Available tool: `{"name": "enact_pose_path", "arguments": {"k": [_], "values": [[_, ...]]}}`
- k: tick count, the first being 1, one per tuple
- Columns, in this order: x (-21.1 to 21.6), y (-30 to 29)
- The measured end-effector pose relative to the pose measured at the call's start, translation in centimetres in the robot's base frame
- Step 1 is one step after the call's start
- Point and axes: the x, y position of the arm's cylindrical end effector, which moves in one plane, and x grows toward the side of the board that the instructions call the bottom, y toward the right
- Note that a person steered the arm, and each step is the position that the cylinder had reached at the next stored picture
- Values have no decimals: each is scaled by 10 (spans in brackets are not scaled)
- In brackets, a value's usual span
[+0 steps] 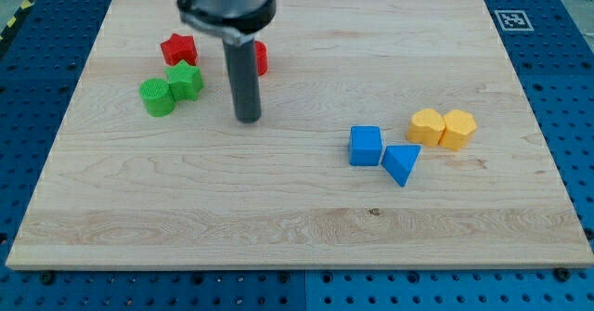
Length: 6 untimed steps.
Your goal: Point your arm at the left side of the red star
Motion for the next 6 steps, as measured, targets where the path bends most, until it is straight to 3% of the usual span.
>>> {"name": "enact_pose_path", "arguments": {"k": [2, 3, 4, 5, 6], "values": [[12, -158], [-25, -215], [-78, -203], [-119, -153], [-119, -152]]}}
